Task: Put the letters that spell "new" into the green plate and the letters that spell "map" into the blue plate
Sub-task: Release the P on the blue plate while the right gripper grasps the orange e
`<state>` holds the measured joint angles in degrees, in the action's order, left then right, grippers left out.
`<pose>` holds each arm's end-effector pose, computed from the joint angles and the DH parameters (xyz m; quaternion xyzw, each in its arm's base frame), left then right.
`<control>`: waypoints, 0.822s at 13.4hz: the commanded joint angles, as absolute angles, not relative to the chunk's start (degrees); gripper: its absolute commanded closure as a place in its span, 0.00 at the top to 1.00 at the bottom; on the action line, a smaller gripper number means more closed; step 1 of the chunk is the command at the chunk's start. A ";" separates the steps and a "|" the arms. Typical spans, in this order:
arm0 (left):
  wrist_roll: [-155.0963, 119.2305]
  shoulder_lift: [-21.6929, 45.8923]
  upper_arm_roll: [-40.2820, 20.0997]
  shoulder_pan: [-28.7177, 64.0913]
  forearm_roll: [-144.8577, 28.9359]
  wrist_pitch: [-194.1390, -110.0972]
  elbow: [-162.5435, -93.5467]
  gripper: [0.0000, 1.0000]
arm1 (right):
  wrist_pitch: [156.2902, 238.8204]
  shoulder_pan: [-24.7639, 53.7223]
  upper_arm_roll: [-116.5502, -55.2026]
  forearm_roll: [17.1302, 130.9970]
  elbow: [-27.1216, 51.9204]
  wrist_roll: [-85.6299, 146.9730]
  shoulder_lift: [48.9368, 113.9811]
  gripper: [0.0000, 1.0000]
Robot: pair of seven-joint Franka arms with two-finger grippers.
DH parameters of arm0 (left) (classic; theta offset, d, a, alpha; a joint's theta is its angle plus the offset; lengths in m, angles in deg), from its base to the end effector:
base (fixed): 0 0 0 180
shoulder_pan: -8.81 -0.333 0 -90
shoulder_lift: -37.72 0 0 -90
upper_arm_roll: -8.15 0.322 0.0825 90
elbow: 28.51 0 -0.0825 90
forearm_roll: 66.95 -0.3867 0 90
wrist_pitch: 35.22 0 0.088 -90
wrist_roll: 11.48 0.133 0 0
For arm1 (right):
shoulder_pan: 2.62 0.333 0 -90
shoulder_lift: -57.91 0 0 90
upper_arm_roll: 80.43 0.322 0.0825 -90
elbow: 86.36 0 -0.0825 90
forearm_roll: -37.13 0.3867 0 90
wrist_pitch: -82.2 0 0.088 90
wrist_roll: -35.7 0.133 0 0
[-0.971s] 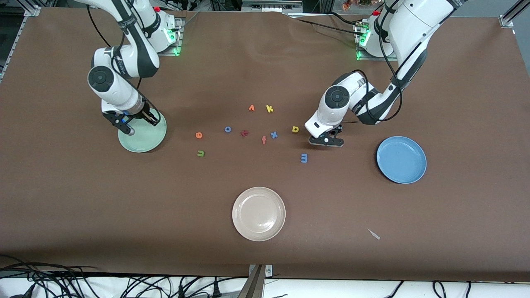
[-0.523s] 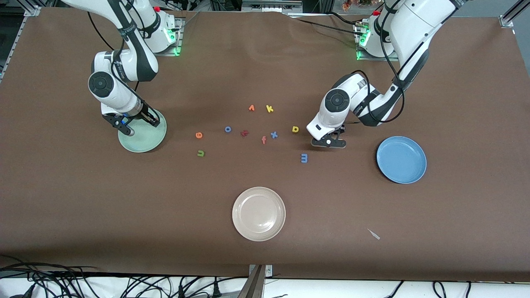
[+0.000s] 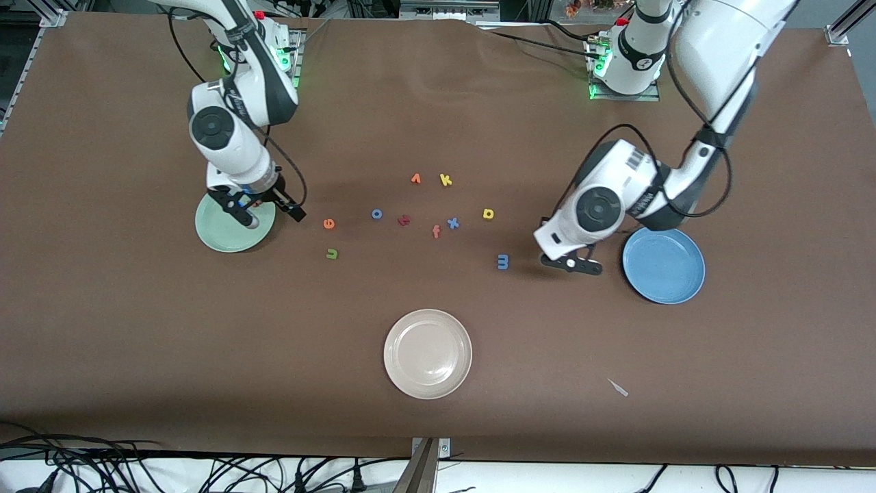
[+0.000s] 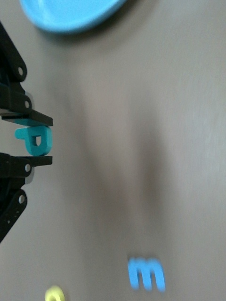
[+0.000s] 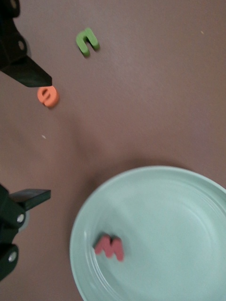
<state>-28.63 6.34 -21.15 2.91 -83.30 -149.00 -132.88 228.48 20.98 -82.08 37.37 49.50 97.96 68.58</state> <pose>0.5719 -0.2084 0.2246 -0.9816 0.1194 0.1434 0.0400 0.4733 0.1904 0.2237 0.9382 -0.3460 -0.0006 0.0026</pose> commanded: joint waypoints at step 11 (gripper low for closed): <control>1.88 3.18 -21.38 -14.83 -89.20 -145.79 -130.73 1.00 | 247.60 27.09 -82.10 37.92 47.94 105.31 81.55 0.79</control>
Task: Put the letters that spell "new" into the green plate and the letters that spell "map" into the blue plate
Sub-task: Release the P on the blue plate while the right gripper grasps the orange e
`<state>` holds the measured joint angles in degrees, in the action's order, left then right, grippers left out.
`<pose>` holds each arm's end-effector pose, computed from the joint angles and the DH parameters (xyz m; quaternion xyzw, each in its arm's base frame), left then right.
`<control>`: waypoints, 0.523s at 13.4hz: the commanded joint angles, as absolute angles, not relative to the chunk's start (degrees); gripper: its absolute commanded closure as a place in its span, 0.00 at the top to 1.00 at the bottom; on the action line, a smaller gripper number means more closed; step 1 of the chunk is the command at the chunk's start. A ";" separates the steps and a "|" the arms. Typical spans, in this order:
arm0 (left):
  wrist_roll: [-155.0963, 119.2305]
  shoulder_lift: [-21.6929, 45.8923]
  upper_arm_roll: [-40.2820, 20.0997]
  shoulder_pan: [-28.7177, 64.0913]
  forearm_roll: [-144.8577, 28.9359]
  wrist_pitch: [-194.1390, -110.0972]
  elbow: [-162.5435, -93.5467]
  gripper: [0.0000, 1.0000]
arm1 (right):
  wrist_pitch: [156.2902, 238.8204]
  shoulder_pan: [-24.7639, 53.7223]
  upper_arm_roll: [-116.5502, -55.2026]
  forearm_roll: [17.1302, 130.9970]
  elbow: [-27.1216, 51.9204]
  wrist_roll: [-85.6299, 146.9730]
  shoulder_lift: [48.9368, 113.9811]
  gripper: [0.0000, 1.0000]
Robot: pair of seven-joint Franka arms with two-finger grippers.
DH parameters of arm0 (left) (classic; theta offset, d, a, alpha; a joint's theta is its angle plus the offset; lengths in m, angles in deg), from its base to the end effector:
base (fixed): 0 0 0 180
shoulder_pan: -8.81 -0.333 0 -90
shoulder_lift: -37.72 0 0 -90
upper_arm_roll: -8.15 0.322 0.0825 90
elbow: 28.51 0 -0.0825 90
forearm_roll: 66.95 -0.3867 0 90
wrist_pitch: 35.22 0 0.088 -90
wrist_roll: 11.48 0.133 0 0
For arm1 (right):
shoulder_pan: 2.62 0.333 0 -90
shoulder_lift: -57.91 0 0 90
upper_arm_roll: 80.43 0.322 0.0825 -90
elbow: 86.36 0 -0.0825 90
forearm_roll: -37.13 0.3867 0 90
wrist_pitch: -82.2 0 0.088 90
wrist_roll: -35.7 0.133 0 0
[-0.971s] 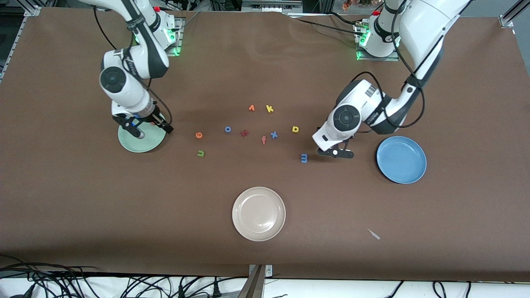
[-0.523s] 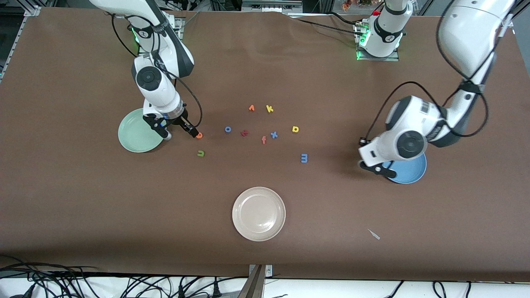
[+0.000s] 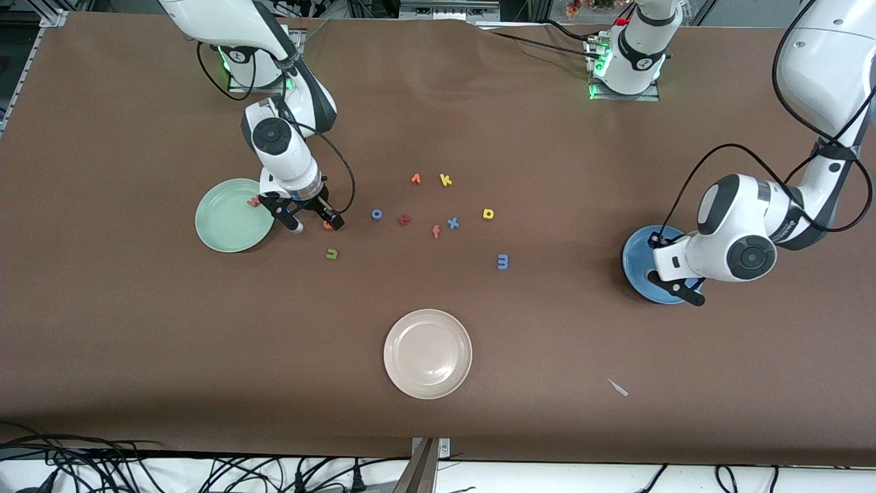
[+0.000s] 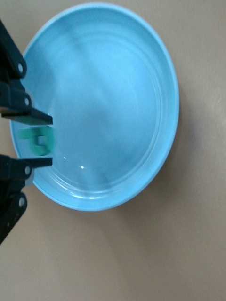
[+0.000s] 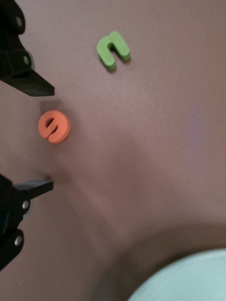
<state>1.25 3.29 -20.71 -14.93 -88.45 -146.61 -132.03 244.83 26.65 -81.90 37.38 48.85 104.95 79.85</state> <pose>0.6032 -0.0108 0.1979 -0.9533 0.2407 0.1823 0.0034 0.4634 0.2432 0.1526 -0.9339 0.3543 -0.0347 0.0332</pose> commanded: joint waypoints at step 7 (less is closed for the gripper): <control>-14.61 5.47 -29.71 -14.74 -79.17 -146.31 -131.78 1.00 | 247.43 27.09 -82.18 37.92 47.85 104.79 81.03 0.09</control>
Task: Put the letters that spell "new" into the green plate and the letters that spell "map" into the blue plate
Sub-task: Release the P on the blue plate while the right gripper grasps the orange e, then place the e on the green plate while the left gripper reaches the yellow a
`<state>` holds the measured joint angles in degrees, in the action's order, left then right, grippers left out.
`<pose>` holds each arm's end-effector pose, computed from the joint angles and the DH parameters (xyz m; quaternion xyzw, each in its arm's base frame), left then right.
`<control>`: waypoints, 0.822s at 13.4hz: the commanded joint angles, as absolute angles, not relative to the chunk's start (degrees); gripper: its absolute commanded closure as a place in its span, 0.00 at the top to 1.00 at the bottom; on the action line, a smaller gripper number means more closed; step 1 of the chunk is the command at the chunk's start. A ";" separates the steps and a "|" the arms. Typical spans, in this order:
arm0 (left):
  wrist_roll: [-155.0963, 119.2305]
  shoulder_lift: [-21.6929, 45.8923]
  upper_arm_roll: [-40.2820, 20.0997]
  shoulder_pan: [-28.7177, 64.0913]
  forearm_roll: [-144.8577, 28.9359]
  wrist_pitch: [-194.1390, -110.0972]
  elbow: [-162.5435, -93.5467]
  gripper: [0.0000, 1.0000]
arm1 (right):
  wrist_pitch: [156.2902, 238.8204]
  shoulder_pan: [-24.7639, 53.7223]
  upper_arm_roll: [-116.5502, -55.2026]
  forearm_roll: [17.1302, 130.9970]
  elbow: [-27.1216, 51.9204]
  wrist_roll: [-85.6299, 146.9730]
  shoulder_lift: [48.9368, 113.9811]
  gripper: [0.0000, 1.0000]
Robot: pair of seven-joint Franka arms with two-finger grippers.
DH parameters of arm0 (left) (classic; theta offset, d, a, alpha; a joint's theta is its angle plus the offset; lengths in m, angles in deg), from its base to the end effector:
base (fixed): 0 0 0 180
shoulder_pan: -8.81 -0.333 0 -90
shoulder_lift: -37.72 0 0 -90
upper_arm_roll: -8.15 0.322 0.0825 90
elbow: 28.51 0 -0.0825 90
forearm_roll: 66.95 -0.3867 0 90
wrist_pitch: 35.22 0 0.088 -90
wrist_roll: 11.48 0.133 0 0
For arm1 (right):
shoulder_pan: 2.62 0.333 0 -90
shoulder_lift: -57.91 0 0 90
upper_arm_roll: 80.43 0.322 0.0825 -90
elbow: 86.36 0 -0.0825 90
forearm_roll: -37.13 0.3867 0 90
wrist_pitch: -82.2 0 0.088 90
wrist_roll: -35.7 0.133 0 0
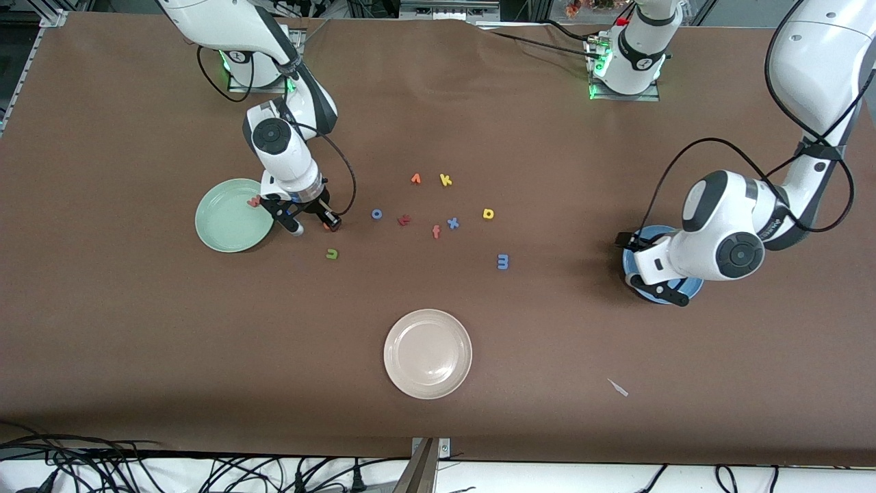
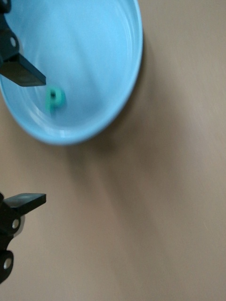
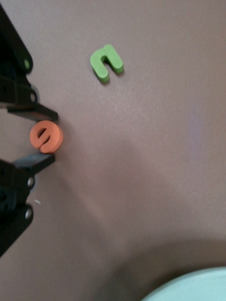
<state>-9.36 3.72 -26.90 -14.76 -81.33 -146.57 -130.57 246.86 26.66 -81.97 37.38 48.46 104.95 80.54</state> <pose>0.6087 -0.0817 0.2292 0.9722 -0.1659 -0.1582 0.0473 0.4683 0.2451 0.1521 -0.9330 0.3543 -0.0450 0.0442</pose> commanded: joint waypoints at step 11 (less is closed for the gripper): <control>-48.02 3.89 -38.97 -0.52 -84.96 -166.43 -140.92 1.00 | 226.64 26.91 -98.07 37.48 48.11 75.20 70.66 0.06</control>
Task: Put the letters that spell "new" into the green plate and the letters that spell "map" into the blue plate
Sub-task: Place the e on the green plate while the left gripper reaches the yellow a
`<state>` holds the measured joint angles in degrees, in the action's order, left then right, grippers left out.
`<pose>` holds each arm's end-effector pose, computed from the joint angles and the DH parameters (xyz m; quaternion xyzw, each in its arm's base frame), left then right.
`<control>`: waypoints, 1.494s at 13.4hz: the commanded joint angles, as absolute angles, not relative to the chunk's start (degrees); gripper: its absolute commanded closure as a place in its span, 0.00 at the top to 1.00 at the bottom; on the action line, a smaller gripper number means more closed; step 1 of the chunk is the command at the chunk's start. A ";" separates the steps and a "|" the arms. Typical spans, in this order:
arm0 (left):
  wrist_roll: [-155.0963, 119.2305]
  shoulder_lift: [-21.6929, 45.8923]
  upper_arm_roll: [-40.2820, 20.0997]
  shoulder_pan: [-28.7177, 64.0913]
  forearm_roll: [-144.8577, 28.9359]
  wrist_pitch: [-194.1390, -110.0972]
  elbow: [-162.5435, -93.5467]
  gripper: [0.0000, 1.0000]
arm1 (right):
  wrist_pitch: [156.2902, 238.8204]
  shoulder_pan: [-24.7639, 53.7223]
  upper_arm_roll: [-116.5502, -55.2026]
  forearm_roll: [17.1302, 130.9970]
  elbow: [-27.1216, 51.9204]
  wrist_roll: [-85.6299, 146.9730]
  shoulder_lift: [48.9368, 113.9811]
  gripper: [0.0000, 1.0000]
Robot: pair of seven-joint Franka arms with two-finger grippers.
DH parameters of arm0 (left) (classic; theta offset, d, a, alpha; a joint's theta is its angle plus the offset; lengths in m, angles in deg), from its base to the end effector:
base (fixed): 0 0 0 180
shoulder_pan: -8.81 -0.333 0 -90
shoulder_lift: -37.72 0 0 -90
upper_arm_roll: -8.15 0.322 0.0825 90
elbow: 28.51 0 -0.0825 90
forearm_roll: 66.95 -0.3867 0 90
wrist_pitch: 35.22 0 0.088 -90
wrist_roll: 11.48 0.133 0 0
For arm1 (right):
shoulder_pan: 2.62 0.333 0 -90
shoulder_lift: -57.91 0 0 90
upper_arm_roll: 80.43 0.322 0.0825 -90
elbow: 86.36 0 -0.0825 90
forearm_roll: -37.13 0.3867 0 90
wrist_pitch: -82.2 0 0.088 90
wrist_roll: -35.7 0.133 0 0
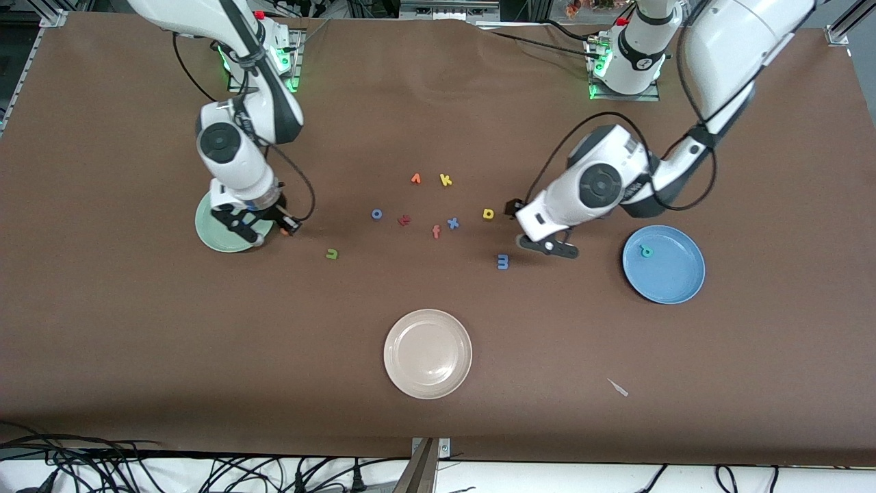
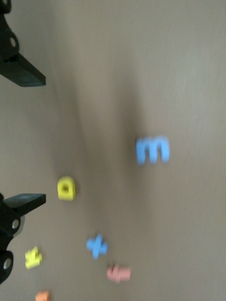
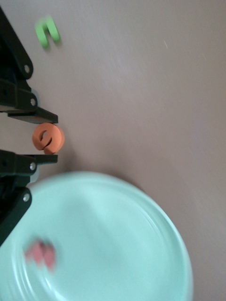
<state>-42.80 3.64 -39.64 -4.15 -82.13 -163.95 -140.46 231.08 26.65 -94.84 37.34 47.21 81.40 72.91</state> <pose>0.5113 -0.3260 0.2308 0.9887 -0.0852 -0.0976 0.0760 0.5083 0.1309 0.2076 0.9642 -0.2631 0.0216 0.0235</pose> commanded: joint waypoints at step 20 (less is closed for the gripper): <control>-65.00 -2.80 -28.87 14.43 -97.71 -170.39 -138.55 0.75 | 219.14 32.44 -96.60 38.10 24.67 74.47 81.89 1.00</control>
<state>-62.95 -2.38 -30.94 11.72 -95.80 -170.38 -139.69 221.04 31.68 -96.40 37.54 30.90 74.86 76.98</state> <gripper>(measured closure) 0.238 0.004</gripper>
